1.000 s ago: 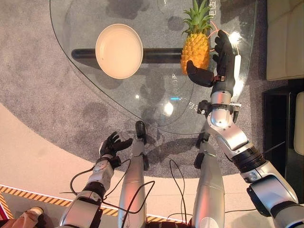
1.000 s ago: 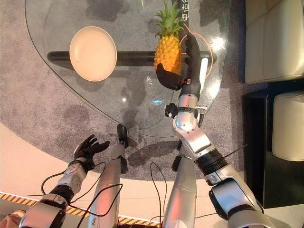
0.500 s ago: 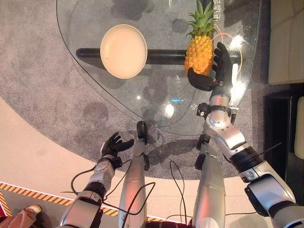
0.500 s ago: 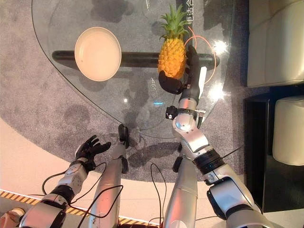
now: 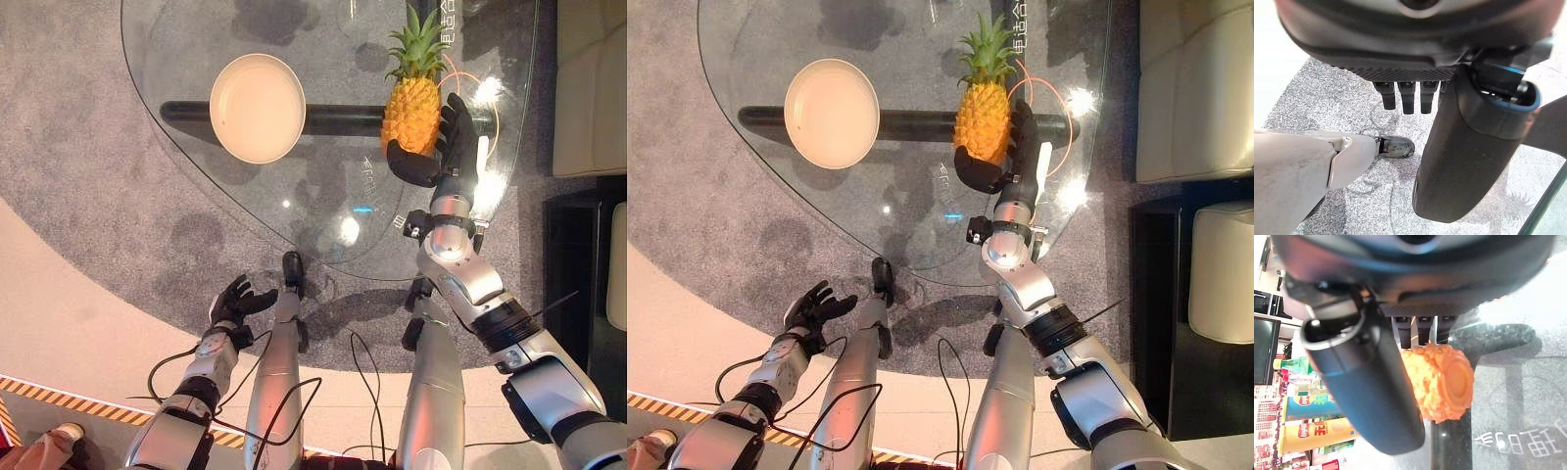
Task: Pick up the fruit to the plate
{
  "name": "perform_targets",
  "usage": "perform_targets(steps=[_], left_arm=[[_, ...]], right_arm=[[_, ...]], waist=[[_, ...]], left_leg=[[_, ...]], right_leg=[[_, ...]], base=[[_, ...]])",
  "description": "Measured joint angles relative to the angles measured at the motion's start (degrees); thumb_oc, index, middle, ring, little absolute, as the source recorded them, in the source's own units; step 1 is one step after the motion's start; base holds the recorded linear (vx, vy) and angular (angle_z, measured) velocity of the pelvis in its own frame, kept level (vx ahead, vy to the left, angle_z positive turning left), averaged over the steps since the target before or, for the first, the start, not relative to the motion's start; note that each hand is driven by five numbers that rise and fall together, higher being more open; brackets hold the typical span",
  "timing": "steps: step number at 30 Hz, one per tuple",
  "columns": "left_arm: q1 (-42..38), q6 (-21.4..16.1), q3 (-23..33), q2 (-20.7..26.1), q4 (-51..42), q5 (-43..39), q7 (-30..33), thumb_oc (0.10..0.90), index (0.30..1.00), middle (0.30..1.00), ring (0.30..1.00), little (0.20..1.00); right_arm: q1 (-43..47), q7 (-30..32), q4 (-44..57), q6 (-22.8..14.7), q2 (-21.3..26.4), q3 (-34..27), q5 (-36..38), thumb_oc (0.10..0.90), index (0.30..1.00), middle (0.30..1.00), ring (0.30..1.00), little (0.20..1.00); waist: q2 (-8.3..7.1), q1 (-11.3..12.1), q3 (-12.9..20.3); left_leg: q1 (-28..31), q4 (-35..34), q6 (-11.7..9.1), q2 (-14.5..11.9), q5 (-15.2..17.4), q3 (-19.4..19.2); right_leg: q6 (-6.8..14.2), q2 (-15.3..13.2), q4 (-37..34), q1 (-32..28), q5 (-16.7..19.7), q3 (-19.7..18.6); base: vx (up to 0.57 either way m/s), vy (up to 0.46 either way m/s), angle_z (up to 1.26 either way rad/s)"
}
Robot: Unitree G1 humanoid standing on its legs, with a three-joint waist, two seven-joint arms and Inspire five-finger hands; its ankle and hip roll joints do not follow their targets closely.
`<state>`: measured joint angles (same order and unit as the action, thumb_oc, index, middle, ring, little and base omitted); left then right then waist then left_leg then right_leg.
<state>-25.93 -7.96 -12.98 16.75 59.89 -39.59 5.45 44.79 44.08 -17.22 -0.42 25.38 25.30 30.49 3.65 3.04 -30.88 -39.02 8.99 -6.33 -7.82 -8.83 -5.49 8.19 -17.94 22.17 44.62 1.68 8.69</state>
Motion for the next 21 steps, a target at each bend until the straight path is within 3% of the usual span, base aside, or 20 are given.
perform_targets(steps=[18,19,20,21], left_arm=[[0.0,0.0,-2.0,-0.1,0.8,0.0,-0.2,0.8,0.9,0.9,0.9,0.9],[0.0,0.0,-2.0,-0.1,0.8,0.0,-0.2,0.8,0.9,0.9,0.9,0.9],[0.0,0.0,-2.0,-0.1,0.8,0.0,-0.2,0.8,0.9,0.9,0.9,0.9],[0.0,0.0,-2.1,-0.1,0.8,0.0,-0.2,0.8,0.9,0.9,0.9,0.9]], right_arm=[[4.2,1.1,-5.8,2.5,-0.9,0.1,3.7,0.8,0.9,0.9,0.9,0.9],[4.3,1.1,-6.2,2.6,-0.9,0.1,3.7,0.476,0.622,0.622,0.622,0.576],[4.3,1.1,-6.4,2.7,-0.9,0.1,3.7,0.1,0.3,0.3,0.3,0.2],[4.3,1.1,-6.6,3.1,-0.9,0.1,3.7,0.1,0.3,0.3,0.3,0.2]], waist=[[0.06,0.9,0.0],[0.06,1.0,0.0],[0.07,1.2,0.0],[0.07,1.4,0.0]], left_leg=[[-0.1,0.0,0.0,0.1,0.0,0.6],[-0.1,0.1,0.0,0.1,0.0,0.6],[-0.1,0.0,0.0,0.1,0.0,0.6],[-0.1,0.0,0.0,0.1,0.0,0.7]], right_leg=[[0.0,-0.1,0.5,0.0,-0.2,0.2],[-0.1,-0.1,0.5,0.0,-0.2,0.2],[-0.1,-0.1,0.5,0.0,-0.2,0.2],[-0.1,-0.1,0.5,0.0,-0.2,0.2]], base=[[0.0,0.0,0.0],[0.0,0.0,0.0],[0.0,0.0,0.0],[0.0,0.0,0.0]])
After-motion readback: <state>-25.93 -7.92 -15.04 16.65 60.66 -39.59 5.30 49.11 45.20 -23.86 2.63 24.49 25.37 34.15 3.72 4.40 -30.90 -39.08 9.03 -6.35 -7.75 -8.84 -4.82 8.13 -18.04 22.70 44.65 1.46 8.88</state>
